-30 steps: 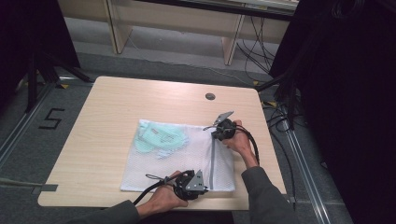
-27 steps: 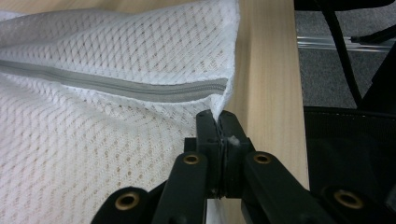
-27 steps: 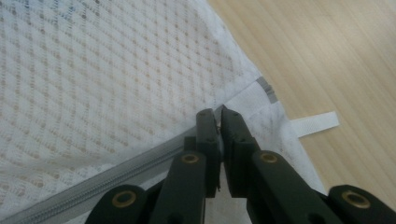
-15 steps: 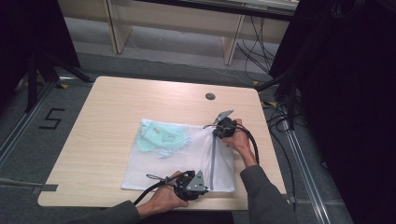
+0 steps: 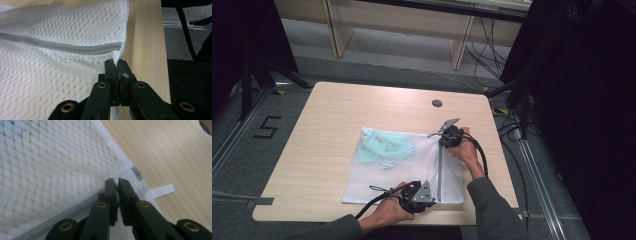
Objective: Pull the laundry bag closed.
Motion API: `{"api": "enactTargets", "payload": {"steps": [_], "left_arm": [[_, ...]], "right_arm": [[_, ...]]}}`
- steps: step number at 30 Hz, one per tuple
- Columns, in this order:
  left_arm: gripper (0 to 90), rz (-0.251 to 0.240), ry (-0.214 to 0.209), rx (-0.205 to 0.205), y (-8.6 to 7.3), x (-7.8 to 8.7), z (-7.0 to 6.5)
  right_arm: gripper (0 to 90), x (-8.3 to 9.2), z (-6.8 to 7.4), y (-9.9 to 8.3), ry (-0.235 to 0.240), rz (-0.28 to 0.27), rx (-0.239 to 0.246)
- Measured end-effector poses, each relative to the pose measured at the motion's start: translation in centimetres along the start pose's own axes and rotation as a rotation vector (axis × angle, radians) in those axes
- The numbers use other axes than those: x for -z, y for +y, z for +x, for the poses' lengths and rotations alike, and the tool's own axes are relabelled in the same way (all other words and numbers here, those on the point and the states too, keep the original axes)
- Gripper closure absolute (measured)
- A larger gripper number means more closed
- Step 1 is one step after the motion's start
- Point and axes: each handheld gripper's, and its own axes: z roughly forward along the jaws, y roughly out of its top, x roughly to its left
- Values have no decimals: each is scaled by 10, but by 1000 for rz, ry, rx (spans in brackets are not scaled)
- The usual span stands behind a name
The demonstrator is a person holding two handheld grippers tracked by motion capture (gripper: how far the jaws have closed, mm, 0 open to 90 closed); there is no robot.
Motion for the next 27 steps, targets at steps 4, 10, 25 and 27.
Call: {"api": "enactTargets", "payload": {"steps": [4,10,25,27], "left_arm": [[876,5,-6,2,0,-1,1],[858,7,-3,6,0,-3,0],[742,-1,-16,44,2,-2,5],[732,-4,-13,48,2,-2,4]], "right_arm": [[842,1,-2,-1,-3,-11,-3],[825,2,-4,-2,-1,-14,-28],[773,3,-5,-3,-30,-16,-47],[759,3,-4,-3,-27,-7,-68]]}}
